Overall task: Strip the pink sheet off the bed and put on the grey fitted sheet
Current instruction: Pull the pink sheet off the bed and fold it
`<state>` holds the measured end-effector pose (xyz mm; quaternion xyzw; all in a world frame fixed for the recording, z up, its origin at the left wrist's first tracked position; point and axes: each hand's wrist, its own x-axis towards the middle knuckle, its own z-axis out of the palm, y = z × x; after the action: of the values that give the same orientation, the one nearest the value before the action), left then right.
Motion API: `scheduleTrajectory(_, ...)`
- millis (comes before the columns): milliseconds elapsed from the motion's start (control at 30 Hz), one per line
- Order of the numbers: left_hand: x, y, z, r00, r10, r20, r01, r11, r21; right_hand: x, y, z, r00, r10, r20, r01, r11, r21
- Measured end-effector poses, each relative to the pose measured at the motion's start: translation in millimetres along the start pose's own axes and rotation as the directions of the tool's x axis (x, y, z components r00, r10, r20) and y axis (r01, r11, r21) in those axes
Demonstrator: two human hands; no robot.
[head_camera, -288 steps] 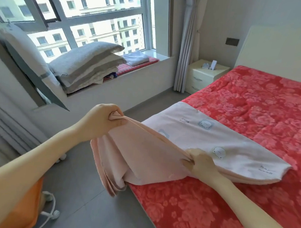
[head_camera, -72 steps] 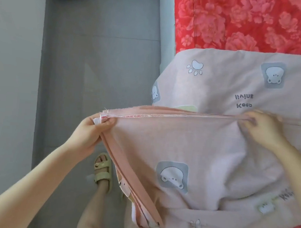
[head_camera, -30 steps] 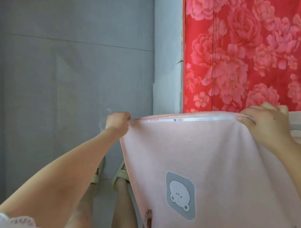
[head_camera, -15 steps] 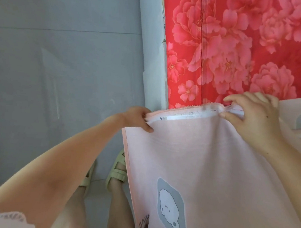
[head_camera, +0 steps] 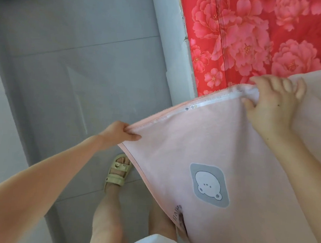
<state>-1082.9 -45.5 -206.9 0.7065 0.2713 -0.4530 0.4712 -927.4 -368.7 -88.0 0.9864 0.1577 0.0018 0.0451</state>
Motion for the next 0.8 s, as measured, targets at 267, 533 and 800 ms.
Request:
scheduleTrajectory(267, -153.4, 44.8, -8.8, 0.989, 0.108, -0.1, -0.116, 0.99, -0.076, -146.8, -143.7, -104.3, 0.987, -0.099, 0.124, 0.027, 0.876, 0.482)
scheduleTrajectory(533, -309.7, 149.2, 26.1, 0.888, 0.425, -0.177, -0.453, 0.876, -0.166, -245.4, -211.4, -214.6, 0.944, 0.308, 0.116, -0.314, 0.74, 0.595)
scheduleTrajectory(800, -416.5, 242.3, 108.7, 0.811, 0.583, 0.041, -0.566, 0.801, -0.194, -268.6, -164.8, -267.0, 0.284, 0.959, 0.015, -0.734, 0.208, 0.647)
